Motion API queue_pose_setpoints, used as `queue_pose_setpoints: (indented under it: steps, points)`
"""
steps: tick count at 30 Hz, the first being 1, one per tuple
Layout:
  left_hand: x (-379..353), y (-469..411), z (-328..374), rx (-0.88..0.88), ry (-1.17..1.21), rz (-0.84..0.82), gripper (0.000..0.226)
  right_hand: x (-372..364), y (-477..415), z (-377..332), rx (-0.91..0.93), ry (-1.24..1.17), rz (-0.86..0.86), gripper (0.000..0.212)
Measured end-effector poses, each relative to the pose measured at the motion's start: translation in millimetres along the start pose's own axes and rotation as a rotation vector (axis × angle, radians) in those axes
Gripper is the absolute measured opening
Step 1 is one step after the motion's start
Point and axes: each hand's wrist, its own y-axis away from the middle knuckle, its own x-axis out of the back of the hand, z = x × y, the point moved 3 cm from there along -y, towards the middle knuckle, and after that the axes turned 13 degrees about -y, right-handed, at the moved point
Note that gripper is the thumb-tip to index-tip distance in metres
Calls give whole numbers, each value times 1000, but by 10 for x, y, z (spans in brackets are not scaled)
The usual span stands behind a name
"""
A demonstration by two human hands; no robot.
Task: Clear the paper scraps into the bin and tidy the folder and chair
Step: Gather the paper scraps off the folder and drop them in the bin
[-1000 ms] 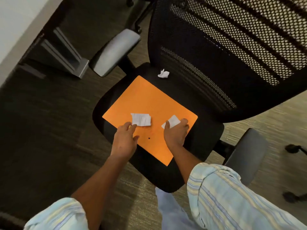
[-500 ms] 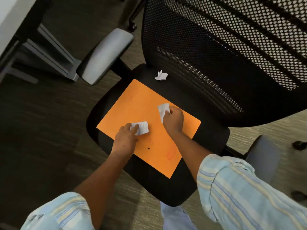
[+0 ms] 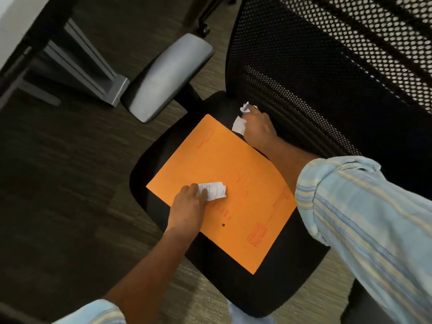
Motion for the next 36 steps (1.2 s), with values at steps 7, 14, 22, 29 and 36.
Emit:
queue_pose_setpoints:
  steps: [7, 14, 22, 29, 36]
  points:
    - [-106, 47, 8, 18, -50, 58, 42, -105, -116, 8, -32, 14, 63, 41]
    - [-42, 59, 8, 132, 134, -4, 26, -134, 303, -79, 29, 1, 242, 33]
    - [102, 314, -76, 251, 443, 99, 30, -192, 995, -360, 206, 69, 336, 13]
    - [196, 668, -96, 558, 842, 259, 16, -365, 1518, -663, 112, -322, 244, 17]
    - [171, 1274, -238, 883, 1202, 305, 6, -709, 2184, -1074, -30, -744, 50, 30]
